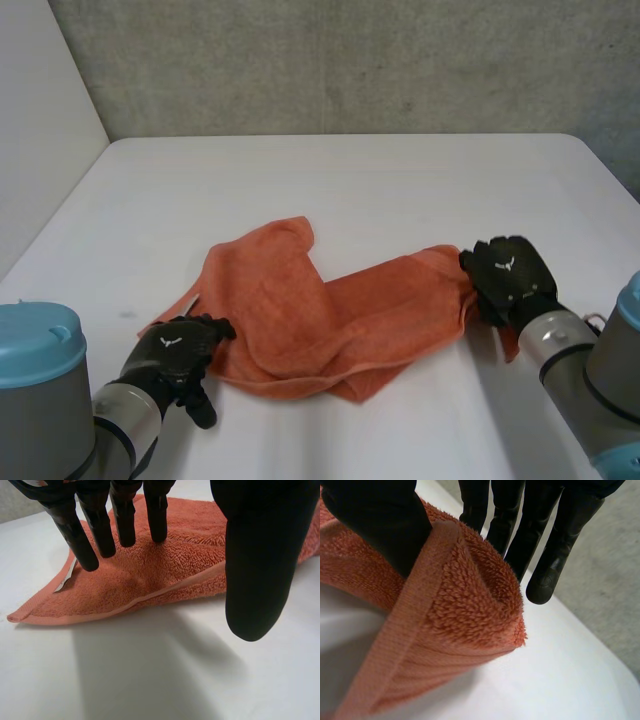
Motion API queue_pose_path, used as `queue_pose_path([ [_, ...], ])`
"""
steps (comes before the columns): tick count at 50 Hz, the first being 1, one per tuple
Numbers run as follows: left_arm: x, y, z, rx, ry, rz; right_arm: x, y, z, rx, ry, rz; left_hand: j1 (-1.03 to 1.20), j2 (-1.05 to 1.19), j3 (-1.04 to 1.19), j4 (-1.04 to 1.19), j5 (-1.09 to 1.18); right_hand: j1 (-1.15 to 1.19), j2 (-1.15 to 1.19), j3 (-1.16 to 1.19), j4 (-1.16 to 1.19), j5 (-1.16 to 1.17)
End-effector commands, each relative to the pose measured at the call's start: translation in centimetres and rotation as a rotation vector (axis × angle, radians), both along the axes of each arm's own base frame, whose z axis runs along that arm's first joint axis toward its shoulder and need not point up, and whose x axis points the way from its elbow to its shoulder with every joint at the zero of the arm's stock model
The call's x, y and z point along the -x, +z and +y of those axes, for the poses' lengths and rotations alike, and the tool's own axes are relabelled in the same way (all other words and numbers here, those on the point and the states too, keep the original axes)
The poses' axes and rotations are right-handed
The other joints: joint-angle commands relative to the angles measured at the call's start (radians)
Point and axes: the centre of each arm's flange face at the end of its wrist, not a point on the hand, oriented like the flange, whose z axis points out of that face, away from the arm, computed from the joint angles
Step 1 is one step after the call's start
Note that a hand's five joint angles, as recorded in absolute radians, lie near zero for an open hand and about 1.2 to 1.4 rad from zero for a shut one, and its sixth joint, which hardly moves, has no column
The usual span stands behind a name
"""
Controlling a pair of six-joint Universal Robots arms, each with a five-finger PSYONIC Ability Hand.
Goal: Fold the laundry
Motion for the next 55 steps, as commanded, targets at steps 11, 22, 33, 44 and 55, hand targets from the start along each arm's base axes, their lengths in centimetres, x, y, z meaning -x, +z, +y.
queue_pose_path([
  [11, 1.0, -1.3, -1.6, 0.024, -0.009, 0.008, 0.0, -1.1, -4.1, -0.076, -0.108, -0.059, 0.217, 0.215, 0.215, 0.215, 0.215, 0.434, 0.215, 0.22, 0.206, 0.253],
  [22, 1.7, -2.9, -2.7, 0.006, -0.01, -0.004, 1.0, -0.5, -5.6, -0.095, -0.156, -0.102, 0.32, 0.318, 0.318, 0.318, 0.318, 0.434, 0.215, 0.22, 0.206, 0.253],
  [33, 2.3, -2.6, -4.1, 0.096, -0.007, 0.042, 1.1, -0.4, -5.8, -0.094, -0.163, -0.106, 0.751, 0.749, 0.749, 0.749, 0.749, 0.434, 0.215, 0.22, 0.206, 0.253],
  [44, 2.5, -3.9, -4.8, 0.108, -0.031, -0.012, 1.9, 0.4, -6.1, -0.093, -0.18, -0.077, 1.059, 1.057, 1.057, 1.057, 1.057, 0.434, 0.215, 0.22, 0.206, 0.253],
  [55, 3.2, -0.2, -11.0, 0.393, -0.015, -0.035, 0.7, 4.4, -8.0, -0.045, -0.102, 0.1, 1.059, 1.057, 1.057, 1.057, 1.057, 0.434, 0.215, 0.22, 0.206, 0.253],
])
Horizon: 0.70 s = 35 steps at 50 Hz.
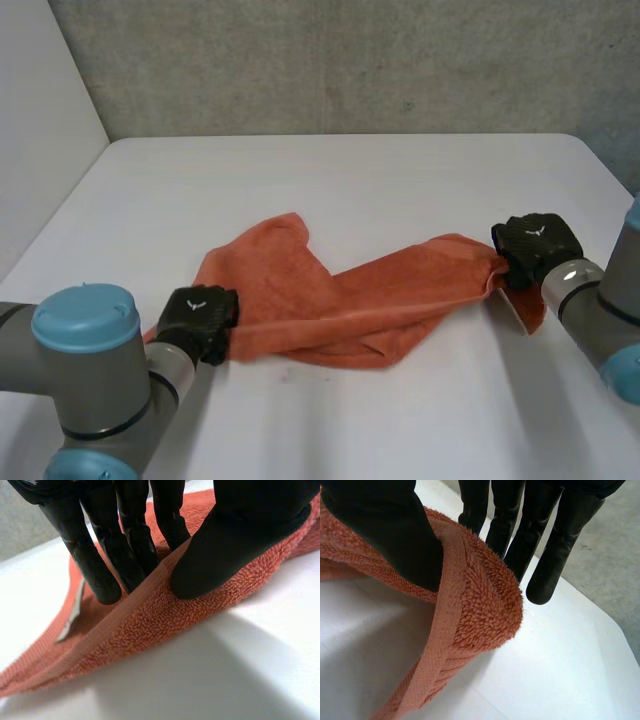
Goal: Fold the laundry
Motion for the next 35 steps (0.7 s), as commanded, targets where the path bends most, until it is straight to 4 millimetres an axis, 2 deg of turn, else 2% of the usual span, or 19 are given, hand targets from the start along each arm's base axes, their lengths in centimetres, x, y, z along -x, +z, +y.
queue_pose_path([
  [1, 0.9, 5.0, -6.8, 0.319, 0.023, 0.016, -1.4, 3.9, -3.1, 0.13, 0.052, 0.097, 0.229, 0.183, 0.184, 0.184, 0.202, 0.434, 0.215, 0.214, 0.206, 0.252],
  [7, 2.4, 11.6, -11.6, 0.623, -0.001, 0.066, -4.2, 9.3, -6.9, 0.372, 0.073, 0.045, 0.229, 0.183, 0.184, 0.184, 0.202, 0.434, 0.215, 0.214, 0.206, 0.252],
  [9, 3.4, 16.9, -13.4, 0.84, -0.019, 0.123, -5.4, 15.4, -9.1, 0.629, 0.038, -0.022, 0.229, 0.183, 0.184, 0.184, 0.202, 0.434, 0.215, 0.214, 0.206, 0.252],
  [10, 3.4, 16.9, -13.4, 0.841, -0.019, 0.123, -5.4, 15.4, -9.1, 0.63, 0.038, -0.022, 0.229, 0.183, 0.184, 0.184, 0.202, 0.434, 0.215, 0.214, 0.206, 0.252],
  [12, 3.4, 22.6, -14.4, 1.076, 0.017, 0.214, -5.9, 22.2, -9.4, 0.913, -0.012, -0.122, 0.229, 0.183, 0.184, 0.184, 0.202, 0.434, 0.215, 0.214, 0.206, 0.252],
  [13, 3.4, 22.6, -14.4, 1.077, 0.017, 0.214, -5.9, 22.2, -9.4, 0.914, -0.012, -0.123, 0.229, 0.183, 0.184, 0.184, 0.202, 0.434, 0.215, 0.214, 0.206, 0.252],
  [14, 2.7, 25.1, -14.6, 1.181, 0.052, 0.244, -5.8, 25.0, -9.0, 1.039, -0.033, -0.174, 0.229, 0.183, 0.184, 0.184, 0.202, 0.434, 0.215, 0.214, 0.206, 0.252],
  [15, 2.7, 25.1, -14.6, 1.182, 0.052, 0.245, -5.5, 27.2, -8.4, 1.133, -0.05, -0.221, 0.229, 0.183, 0.184, 0.184, 0.202, 0.434, 0.215, 0.214, 0.206, 0.252],
  [17, 0.5, 29.0, -14.4, 1.334, 0.131, 0.283, -5.3, 28.8, -7.7, 1.2, -0.058, -0.251, 0.229, 0.183, 0.184, 0.184, 0.202, 0.434, 0.215, 0.214, 0.206, 0.252],
  [19, -0.3, 29.9, -14.1, 1.359, 0.163, 0.297, -5.1, 29.2, -7.1, 1.209, -0.059, -0.254, 0.229, 0.183, 0.184, 0.184, 0.202, 0.434, 0.215, 0.214, 0.206, 0.252],
  [21, -0.8, 30.2, -13.9, 1.355, 0.183, 0.3, -5.1, 28.8, -6.9, 1.183, -0.055, -0.246, 0.229, 0.183, 0.184, 0.184, 0.202, 0.434, 0.215, 0.214, 0.206, 0.252],
  [23, -1.1, 29.6, -13.7, 1.329, 0.189, 0.293, -5.2, 26.0, -6.7, 1.072, -0.035, -0.217, 0.229, 0.183, 0.184, 0.184, 0.202, 0.434, 0.215, 0.214, 0.206, 0.252],
  [26, -1.3, 26.3, -13.8, 1.225, 0.185, 0.246, -5.2, 24.3, -6.5, 1.004, -0.022, -0.196, 0.229, 0.183, 0.184, 0.184, 0.202, 0.434, 0.215, 0.214, 0.206, 0.252],
  [28, -1.5, 22.0, -13.5, 1.093, 0.173, 0.194, -5.3, 20.1, -5.7, 0.854, 0.036, -0.144, 0.229, 0.183, 0.184, 0.184, 0.202, 0.434, 0.215, 0.214, 0.206, 0.252],
  [29, -1.5, 21.9, -13.5, 1.093, 0.173, 0.193, -5.3, 20.1, -5.7, 0.853, 0.036, -0.144, 0.229, 0.183, 0.184, 0.184, 0.202, 0.434, 0.215, 0.214, 0.206, 0.252],
  [30, -1.5, 19.6, -13.1, 1.023, 0.159, 0.166, -5.4, 17.6, -5.1, 0.766, 0.077, -0.116, 0.229, 0.183, 0.184, 0.184, 0.202, 0.434, 0.215, 0.214, 0.206, 0.252],
  [31, -1.5, 19.6, -13.0, 1.022, 0.159, 0.165, -5.4, 14.9, -4.6, 0.675, 0.112, -0.092, 0.229, 0.183, 0.184, 0.184, 0.202, 0.434, 0.215, 0.214, 0.206, 0.252],
  [32, -1.6, 17.3, -12.5, 0.952, 0.142, 0.139, -5.4, 14.9, -4.6, 0.675, 0.112, -0.092, 0.229, 0.183, 0.184, 0.184, 0.202, 0.434, 0.215, 0.214, 0.206, 0.252],
  [35, -1.8, 12.7, -11.0, 0.817, 0.095, 0.085, -5.3, 10.2, -3.0, 0.512, 0.157, -0.057, 0.229, 0.183, 0.184, 0.184, 0.202, 0.434, 0.215, 0.214, 0.206, 0.252],
])
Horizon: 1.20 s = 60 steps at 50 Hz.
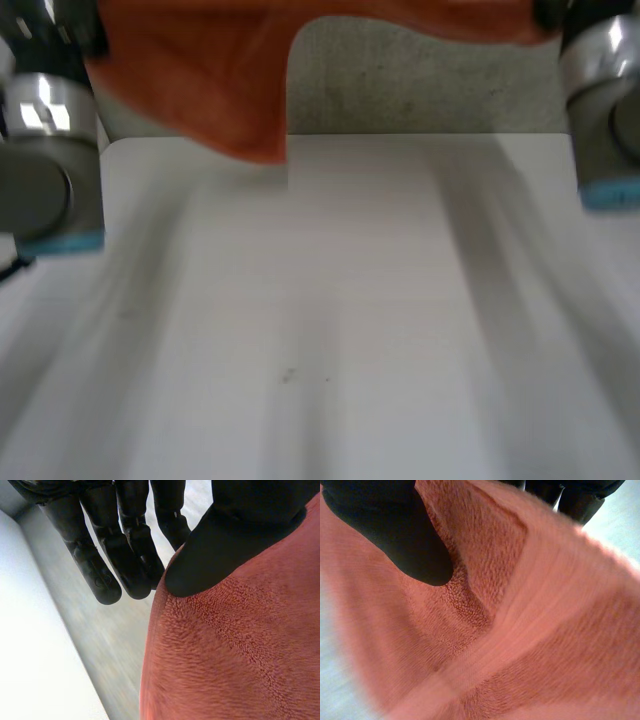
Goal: Fold the laundry
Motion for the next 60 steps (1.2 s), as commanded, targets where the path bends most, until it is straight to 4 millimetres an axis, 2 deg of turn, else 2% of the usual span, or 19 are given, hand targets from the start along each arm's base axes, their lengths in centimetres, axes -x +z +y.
queue_pose_path([
  [1, -0.3, -12.2, 3.3, -0.37, -0.055, -0.151, 0.1, -12.9, 3.7, -0.444, 0.103, 0.172, 0.205, 0.179, 0.181, 0.179, 0.185, 0.421, 0.215, 0.212, 0.202, 0.236],
  [2, -0.3, -14.3, 3.9, -0.432, -0.067, -0.178, 0.3, -15.0, 4.3, -0.517, 0.101, 0.192, 0.205, 0.179, 0.181, 0.179, 0.185, 0.421, 0.215, 0.212, 0.202, 0.236],
  [3, -0.3, -14.3, 3.9, -0.433, -0.067, -0.178, 0.3, -15.0, 4.3, -0.517, 0.101, 0.192, 0.205, 0.179, 0.181, 0.179, 0.185, 0.421, 0.215, 0.212, 0.202, 0.236],
  [4, -0.3, -16.3, 4.5, -0.495, -0.076, -0.203, 0.4, -17.3, 4.7, -0.593, 0.101, 0.213, 0.205, 0.179, 0.181, 0.179, 0.185, 0.421, 0.215, 0.212, 0.202, 0.236],
  [5, -0.3, -16.3, 4.5, -0.496, -0.076, -0.204, 0.4, -17.4, 4.7, -0.594, 0.101, 0.213, 0.205, 0.179, 0.181, 0.179, 0.185, 0.421, 0.215, 0.212, 0.202, 0.236],
  [7, -0.5, -19.1, 5.6, -0.605, -0.082, -0.247, 0.8, -21.2, 5.4, -0.73, 0.089, 0.246, 0.205, 0.179, 0.181, 0.179, 0.185, 0.421, 0.215, 0.212, 0.202, 0.236],
  [13, -1.0, -20.2, 6.6, -0.702, -0.077, -0.282, 1.9, -22.8, 6.4, -0.866, 0.059, 0.245, 0.205, 0.179, 0.181, 0.179, 0.185, 0.421, 0.215, 0.212, 0.202, 0.236],
  [20, -2.1, -18.5, 6.6, -0.691, -0.044, -0.266, 2.8, -23.0, 6.5, -0.95, 0.06, 0.107, 0.205, 0.179, 0.181, 0.179, 0.185, 0.421, 0.215, 0.212, 0.202, 0.236],
  [24, -2.5, -17.9, 6.3, -0.678, -0.03, -0.254, 4.4, -22.9, 5.8, -0.986, 0.023, 0.009, 0.205, 0.179, 0.181, 0.179, 0.185, 0.064, -0.142, -0.145, -0.155, -0.121],
  [26, -2.8, -17.9, 6.2, -0.682, -0.023, -0.247, 5.5, -22.7, 5.6, -1.015, -0.001, -0.064, 0.205, 0.179, 0.181, 0.179, 0.185, -0.266, -0.472, -0.476, -0.485, -0.451],
  [30, -3.0, -18.0, 6.1, -0.688, -0.018, -0.244, 6.5, -22.8, 5.6, -1.038, -0.021, -0.126, 0.205, 0.179, 0.181, 0.179, 0.185, -0.291, -0.497, -0.501, -0.51, -0.476],
  [38, -3.0, -18.8, 6.3, -0.71, -0.025, -0.25, 9.2, -22.8, 5.7, -1.076, -0.082, -0.257, 0.205, 0.179, 0.181, 0.179, 0.185, -0.218, -0.424, -0.427, -0.437, -0.403],
  [40, -2.9, -19.0, 6.3, -0.715, -0.028, -0.254, 9.6, -23.1, 5.7, -1.088, -0.081, -0.288, 0.205, 0.179, 0.181, 0.179, 0.185, 0.053, -0.152, -0.156, -0.166, -0.131],
  [43, -2.9, -19.0, 6.3, -0.718, -0.028, -0.255, 9.6, -23.3, 5.8, -1.099, -0.067, -0.302, 0.205, 0.179, 0.181, 0.179, 0.185, 0.213, 0.008, 0.004, -0.006, 0.029],
  [44, -2.9, -19.1, 6.3, -0.719, -0.028, -0.255, 9.7, -23.4, 5.7, -1.11, -0.049, -0.317, 0.205, 0.179, 0.181, 0.179, 0.185, 0.419, 0.213, 0.21, 0.2, 0.234],
  [52, -2.8, -20.5, 6.4, -0.76, -0.033, -0.269, 9.5, -23.2, 5.4, -1.08, 0.01, -0.335, 0.205, 0.179, 0.181, 0.179, 0.185, 0.421, 0.215, 0.212, 0.202, 0.236],
  [53, -2.8, -21.0, 6.4, -0.772, -0.035, -0.272, 9.5, -23.2, 5.4, -1.073, 0.013, -0.329, -0.048, -0.074, -0.072, -0.073, -0.067, 0.421, 0.215, 0.212, 0.202, 0.236],
  [56, -2.8, -21.8, 6.3, -0.797, -0.042, -0.283, 9.4, -23.0, 5.5, -1.064, 0.022, -0.317, -0.454, -0.48, -0.478, -0.479, -0.473, 0.421, 0.215, 0.212, 0.202, 0.236],
  [60, -2.7, -22.3, 6.1, -0.819, -0.053, -0.292, 9.2, -22.0, 5.7, -1.031, 0.032, -0.291, -0.558, -0.584, -0.582, -0.583, -0.577, 0.421, 0.215, 0.212, 0.202, 0.236],
])
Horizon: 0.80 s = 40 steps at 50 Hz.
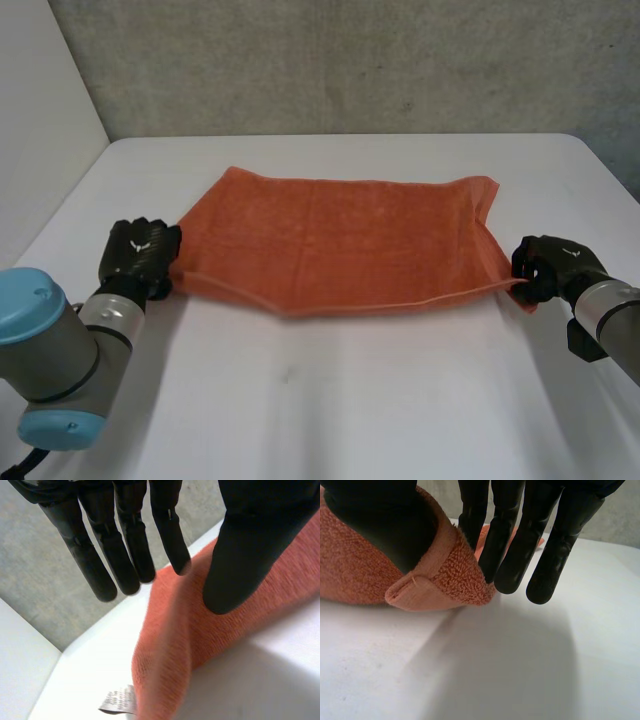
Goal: Fold the laundry
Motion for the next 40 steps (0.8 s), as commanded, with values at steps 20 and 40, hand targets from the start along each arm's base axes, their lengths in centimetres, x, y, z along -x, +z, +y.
queue_pose_path([
  [20, -1.1, -2.7, -0.2, -0.204, 0.012, -0.036, 1.0, 2.0, -0.6, 0.114, 0.016, 0.144, -0.243, -0.264, -0.265, -0.264, -0.262, 0.413, 0.215, 0.213, 0.204, 0.235],
  [40, -1.3, -2.7, -0.7, -0.176, 0.019, -0.042, 0.8, 2.4, -0.6, 0.127, 0.025, 0.149, 0.581, 0.561, 0.56, 0.561, 0.563, 0.413, 0.215, 0.213, 0.204, 0.235],
])
